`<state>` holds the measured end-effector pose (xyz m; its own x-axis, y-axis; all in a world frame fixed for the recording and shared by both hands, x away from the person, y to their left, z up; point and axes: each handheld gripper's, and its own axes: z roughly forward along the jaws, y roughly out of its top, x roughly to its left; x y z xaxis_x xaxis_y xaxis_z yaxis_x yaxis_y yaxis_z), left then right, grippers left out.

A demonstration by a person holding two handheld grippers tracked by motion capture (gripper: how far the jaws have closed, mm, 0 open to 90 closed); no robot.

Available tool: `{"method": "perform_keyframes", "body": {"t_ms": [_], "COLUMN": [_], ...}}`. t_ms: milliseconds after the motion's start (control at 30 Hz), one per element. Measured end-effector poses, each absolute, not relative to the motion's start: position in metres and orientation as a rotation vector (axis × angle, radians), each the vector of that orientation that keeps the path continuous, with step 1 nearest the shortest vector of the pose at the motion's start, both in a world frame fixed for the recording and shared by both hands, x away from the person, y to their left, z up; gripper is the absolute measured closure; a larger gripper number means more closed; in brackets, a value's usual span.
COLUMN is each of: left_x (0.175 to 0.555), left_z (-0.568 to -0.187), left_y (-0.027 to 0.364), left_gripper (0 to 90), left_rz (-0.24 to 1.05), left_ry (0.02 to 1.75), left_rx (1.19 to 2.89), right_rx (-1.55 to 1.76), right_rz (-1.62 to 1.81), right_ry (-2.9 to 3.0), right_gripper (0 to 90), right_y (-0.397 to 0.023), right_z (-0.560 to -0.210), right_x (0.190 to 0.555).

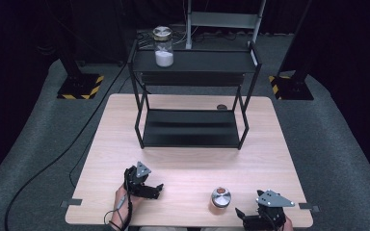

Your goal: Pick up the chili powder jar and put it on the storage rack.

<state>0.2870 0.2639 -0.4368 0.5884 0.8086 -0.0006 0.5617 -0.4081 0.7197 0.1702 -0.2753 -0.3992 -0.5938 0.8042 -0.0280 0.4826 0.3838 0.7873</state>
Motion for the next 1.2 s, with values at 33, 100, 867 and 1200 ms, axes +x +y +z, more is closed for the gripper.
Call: {"method": "perform_keyframes", "body": {"t_ms": [33,100,867,1200], "left_x": [0.287,0.287,0.287,0.287], "left_z": [-0.437,-0.437,-0.437,-0.437], "left_y": [0.264,0.264,0.264,0.264], "left_gripper": [0.0,0.0,0.0,0.0], "left_rz": [0.459,0.459,0.459,0.459], "left_ry": [1.083,1.083,1.083,1.082], "left_rx": [2.126,2.126,2.126,2.126], "right_rx": [1.097,1.072,0.904,0.901], "right_rz": [1.071,1.092,1.239,1.205], "right_ry": [2.253,2.284,2.345,2.333], "right_gripper": [0.0,0.0,0.0,28.2], "right_y": [-0.273,-0.271,-0.233,-0.228], "right_z": [-0.398,-0.397,-0.419,-0.427], "right_x": [0.171,0.174,0.200,0.199]}}
